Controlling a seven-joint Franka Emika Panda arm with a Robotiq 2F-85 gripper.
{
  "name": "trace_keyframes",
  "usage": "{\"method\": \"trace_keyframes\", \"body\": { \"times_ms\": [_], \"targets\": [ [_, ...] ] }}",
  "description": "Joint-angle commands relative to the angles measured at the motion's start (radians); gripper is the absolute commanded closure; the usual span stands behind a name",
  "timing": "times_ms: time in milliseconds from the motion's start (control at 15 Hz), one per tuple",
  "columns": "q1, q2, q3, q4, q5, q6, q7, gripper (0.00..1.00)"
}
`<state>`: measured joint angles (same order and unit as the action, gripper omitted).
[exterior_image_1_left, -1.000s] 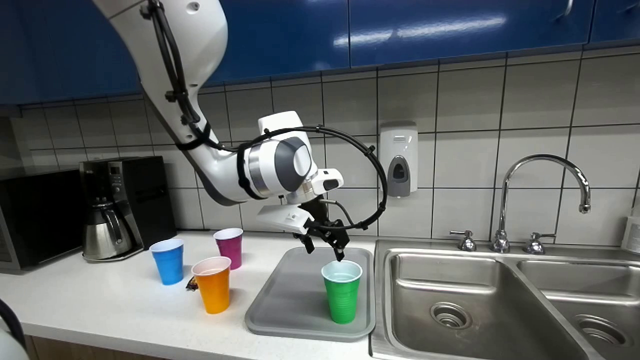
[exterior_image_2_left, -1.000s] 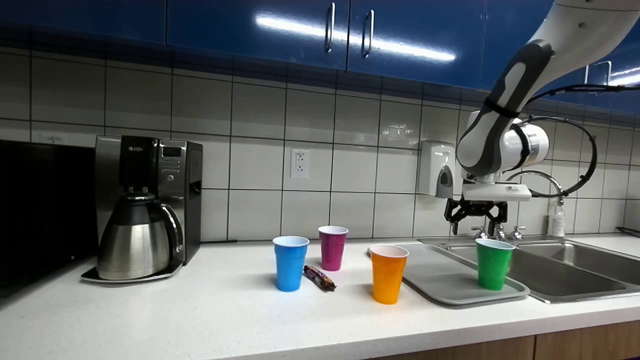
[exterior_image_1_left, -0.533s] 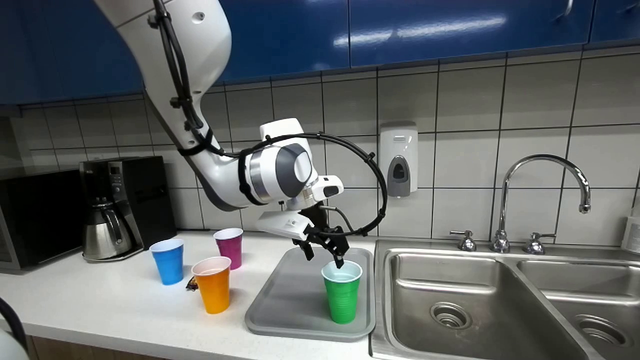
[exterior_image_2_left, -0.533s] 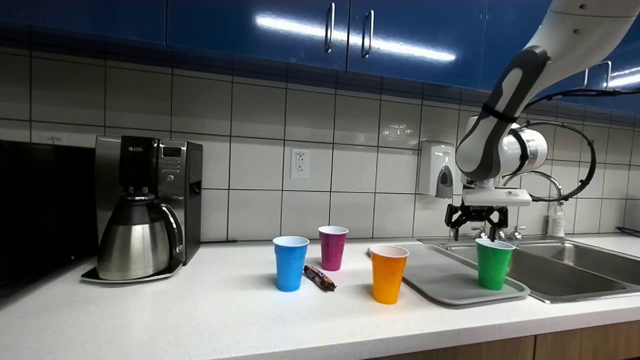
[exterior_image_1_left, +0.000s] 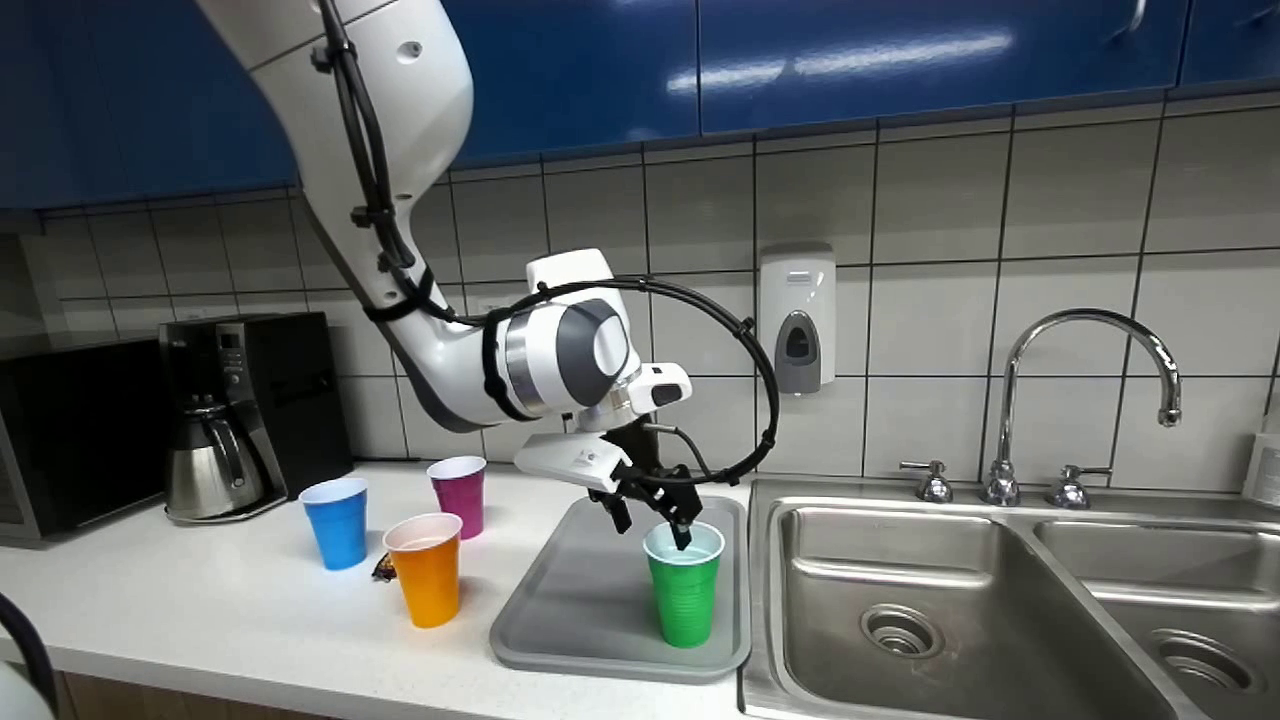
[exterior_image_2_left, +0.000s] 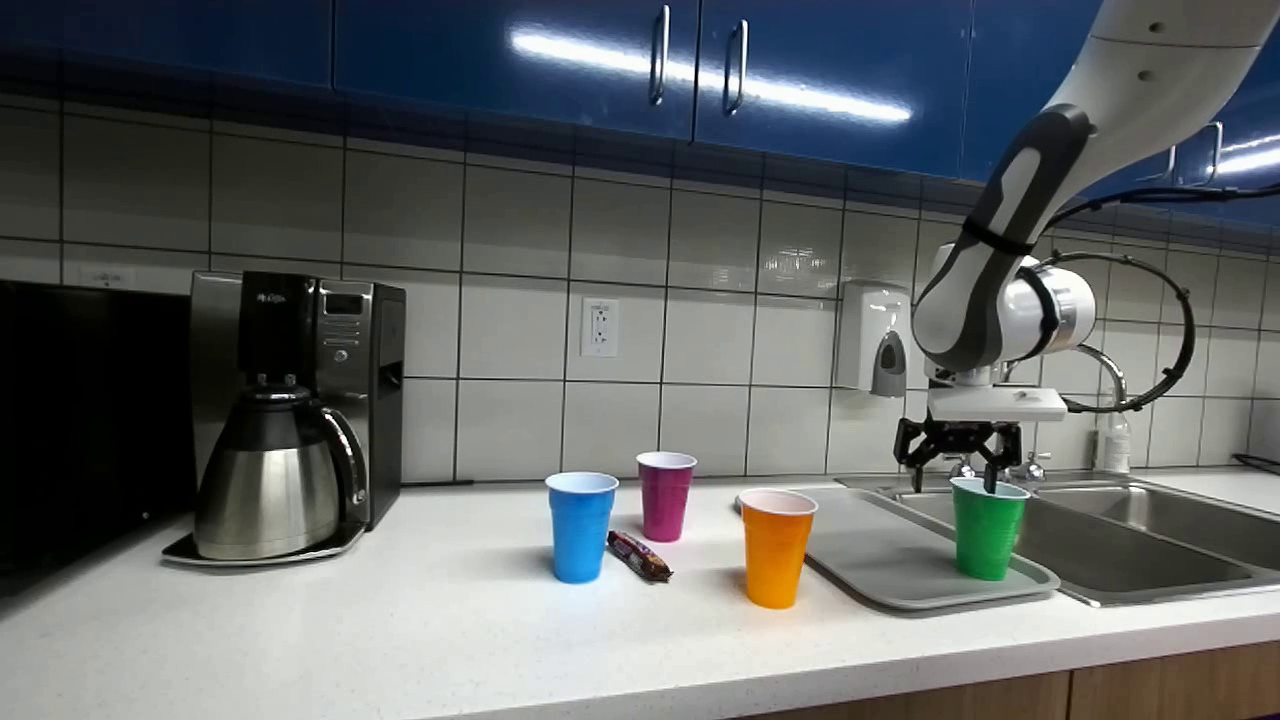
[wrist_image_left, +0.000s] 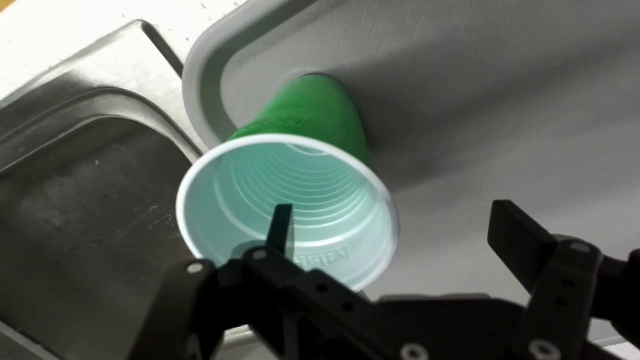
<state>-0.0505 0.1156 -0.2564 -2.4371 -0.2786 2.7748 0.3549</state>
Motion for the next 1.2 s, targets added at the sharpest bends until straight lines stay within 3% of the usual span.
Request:
{"method": "trace_keyframes", "body": {
  "times_ms": [0, 133, 200, 333, 867, 933, 1133],
  "targets": [
    [-0.019, 0.013, 0.011, 0.026, 0.011, -0.030, 0.004, 0.00],
    [-0.021, 0.017, 0.012, 0.028, 0.017, -0.029, 0.000, 0.00],
    [-0.021, 0.019, 0.013, 0.029, 0.022, -0.028, -0.003, 0.25],
    [-0.020, 0.023, 0.013, 0.031, 0.027, -0.026, -0.004, 0.32],
    [-0.019, 0.029, 0.013, 0.034, 0.033, -0.026, -0.009, 0.95],
    [-0.019, 0.029, 0.013, 0.035, 0.033, -0.026, -0.009, 1.00],
    [-0.019, 0.030, 0.013, 0.036, 0.033, -0.026, -0.009, 1.00]
  ]
}}
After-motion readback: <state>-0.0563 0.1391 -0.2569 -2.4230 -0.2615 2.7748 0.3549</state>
